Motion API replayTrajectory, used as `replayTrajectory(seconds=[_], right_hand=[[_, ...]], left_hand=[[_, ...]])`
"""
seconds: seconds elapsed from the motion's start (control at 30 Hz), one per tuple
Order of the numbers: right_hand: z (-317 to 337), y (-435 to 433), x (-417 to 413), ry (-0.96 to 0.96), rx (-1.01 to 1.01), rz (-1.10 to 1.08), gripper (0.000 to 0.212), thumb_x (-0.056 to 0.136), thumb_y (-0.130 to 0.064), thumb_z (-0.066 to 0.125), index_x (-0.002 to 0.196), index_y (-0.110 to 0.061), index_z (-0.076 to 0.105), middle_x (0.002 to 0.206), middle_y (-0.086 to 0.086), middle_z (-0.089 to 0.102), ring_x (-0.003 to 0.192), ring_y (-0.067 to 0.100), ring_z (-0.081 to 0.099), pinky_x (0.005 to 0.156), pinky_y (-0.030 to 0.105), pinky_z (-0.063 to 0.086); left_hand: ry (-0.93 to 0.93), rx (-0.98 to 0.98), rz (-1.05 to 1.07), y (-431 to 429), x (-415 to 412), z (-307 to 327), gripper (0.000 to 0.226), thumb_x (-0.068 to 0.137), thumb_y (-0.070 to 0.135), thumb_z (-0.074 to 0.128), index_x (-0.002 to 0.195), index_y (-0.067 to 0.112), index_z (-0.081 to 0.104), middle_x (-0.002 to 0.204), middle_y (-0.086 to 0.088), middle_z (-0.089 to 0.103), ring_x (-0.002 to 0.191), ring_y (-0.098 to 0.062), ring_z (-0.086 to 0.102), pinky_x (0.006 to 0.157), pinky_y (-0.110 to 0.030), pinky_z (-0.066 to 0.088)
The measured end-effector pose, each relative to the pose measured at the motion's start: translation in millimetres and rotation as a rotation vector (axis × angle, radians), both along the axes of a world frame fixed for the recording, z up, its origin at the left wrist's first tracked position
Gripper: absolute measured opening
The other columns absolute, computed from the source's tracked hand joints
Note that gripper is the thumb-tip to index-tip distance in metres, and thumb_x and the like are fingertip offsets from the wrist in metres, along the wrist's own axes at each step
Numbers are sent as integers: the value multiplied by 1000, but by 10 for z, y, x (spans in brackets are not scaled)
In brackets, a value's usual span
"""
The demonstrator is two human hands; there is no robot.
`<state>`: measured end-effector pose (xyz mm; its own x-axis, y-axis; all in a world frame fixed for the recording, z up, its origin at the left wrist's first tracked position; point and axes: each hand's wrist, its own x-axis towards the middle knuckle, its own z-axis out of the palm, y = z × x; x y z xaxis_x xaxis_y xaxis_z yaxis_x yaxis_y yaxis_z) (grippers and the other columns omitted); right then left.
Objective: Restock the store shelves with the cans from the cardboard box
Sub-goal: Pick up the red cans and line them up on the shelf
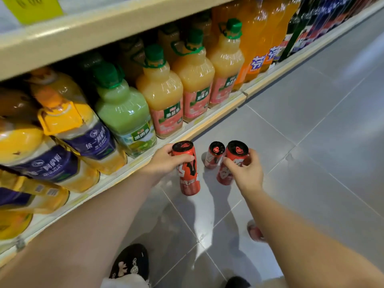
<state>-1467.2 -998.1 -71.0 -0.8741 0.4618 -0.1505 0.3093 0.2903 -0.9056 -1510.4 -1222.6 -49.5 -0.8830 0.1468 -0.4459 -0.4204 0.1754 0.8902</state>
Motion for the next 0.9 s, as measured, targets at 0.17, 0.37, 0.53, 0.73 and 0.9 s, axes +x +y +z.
replayTrajectory(seconds=[0.17, 0.37, 0.53, 0.73, 0.9], right_hand=[[905, -297, -413, 216, 87, 236, 46, 59, -51, 70, 100, -40, 53, 99, -11, 56, 91, -5, 55, 77, 16, 46], [2023, -633, -793, 466, 135, 482, 42, 59, -56, 71, 94, -49, 48, 94, -16, 56, 89, 1, 54, 75, 19, 43], [2655, -906, -936, 596, 92, 613, 40, 56, -60, 73, 90, -51, 55, 92, -15, 61, 90, 5, 60, 78, 27, 48], [3150, -1212, -964, 711, 13, 680, 44, 55, -60, 71, 90, -39, 55, 90, -10, 64, 83, 6, 61, 75, 27, 49], [3453, -1425, -930, 797, -14, 676, 50, 58, -62, 71, 97, -37, 53, 96, -15, 63, 90, 8, 61, 82, 39, 51]], left_hand=[[60, 73, 223, 14, -129, 775, 51, 51, 46, 68, 95, 22, 62, 91, -4, 74, 83, -19, 70, 74, -32, 52], [165, 82, 501, -118, -218, 1764, 73, 46, 54, 61, 103, 9, 61, 92, -13, 71, 84, -29, 67, 80, -42, 53], [282, 116, 547, -336, -51, 2400, 78, 44, 48, 76, 110, 12, 58, 98, -13, 71, 87, -25, 68, 80, -40, 55], [365, 76, 615, -666, 204, 2912, 64, 39, 30, 75, 94, 21, 44, 74, -7, 61, 62, -17, 64, 58, -32, 52], [540, -86, 719, -956, 354, 3297, 70, 42, 41, 79, 100, 20, 47, 87, -4, 64, 74, -16, 68, 64, -33, 54]])
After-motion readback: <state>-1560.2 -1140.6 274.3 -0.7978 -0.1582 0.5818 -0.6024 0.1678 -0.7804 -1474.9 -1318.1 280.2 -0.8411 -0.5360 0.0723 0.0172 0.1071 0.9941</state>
